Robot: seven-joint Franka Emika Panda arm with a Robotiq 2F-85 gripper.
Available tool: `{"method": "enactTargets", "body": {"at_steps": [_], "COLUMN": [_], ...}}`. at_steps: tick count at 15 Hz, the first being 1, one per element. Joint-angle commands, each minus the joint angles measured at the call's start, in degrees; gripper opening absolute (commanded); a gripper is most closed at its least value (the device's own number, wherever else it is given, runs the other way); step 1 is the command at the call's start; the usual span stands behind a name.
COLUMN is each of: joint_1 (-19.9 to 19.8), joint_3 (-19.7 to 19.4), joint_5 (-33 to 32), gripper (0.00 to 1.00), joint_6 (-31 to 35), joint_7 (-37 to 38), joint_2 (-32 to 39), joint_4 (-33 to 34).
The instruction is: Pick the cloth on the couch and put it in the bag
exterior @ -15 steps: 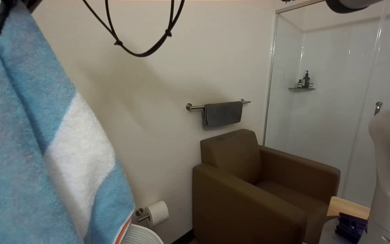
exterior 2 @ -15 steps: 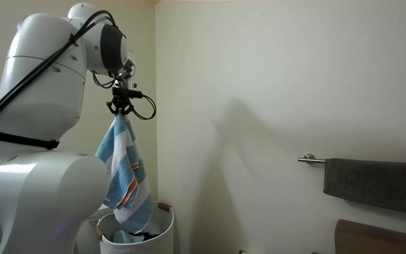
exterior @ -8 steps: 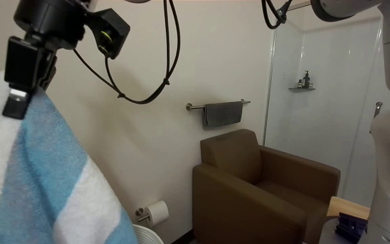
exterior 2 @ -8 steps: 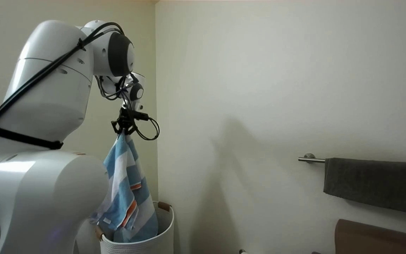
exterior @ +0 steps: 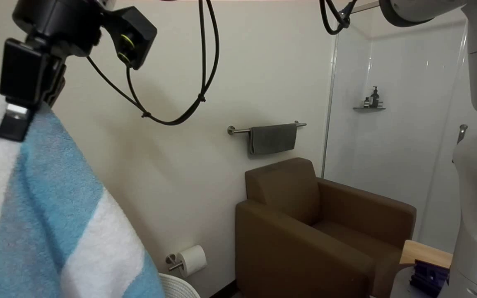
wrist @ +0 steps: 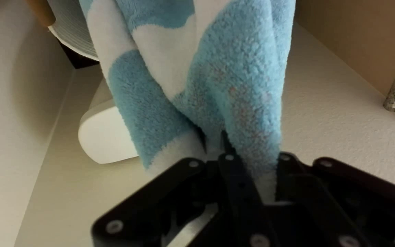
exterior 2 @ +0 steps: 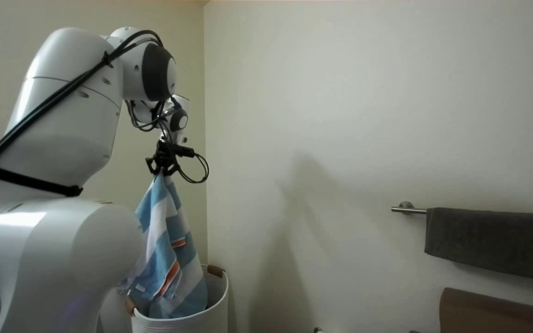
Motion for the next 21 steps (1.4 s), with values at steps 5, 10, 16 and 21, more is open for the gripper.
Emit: {"method": "enactTargets", "body": {"at_steps": [5, 10, 16, 21], "joint_1": [-0.6, -1.3, -1.0, -3.2], "joint_3": [0.4, 1.0, -1.9, -1.6], "joint_5": [0.5, 1.0, -7.0, -4.0], "gripper": [0.09, 0.09, 0.09, 0.09], "joint_6": [7.9, 17.2, 28.9, 33.7], "joint_7": [0.3, 0.1, 11.8, 14.3], "joint_2": [0.8, 1.9, 2.0, 4.3], "joint_4": [-6.2, -13.6, -22.2, -28.2]}}
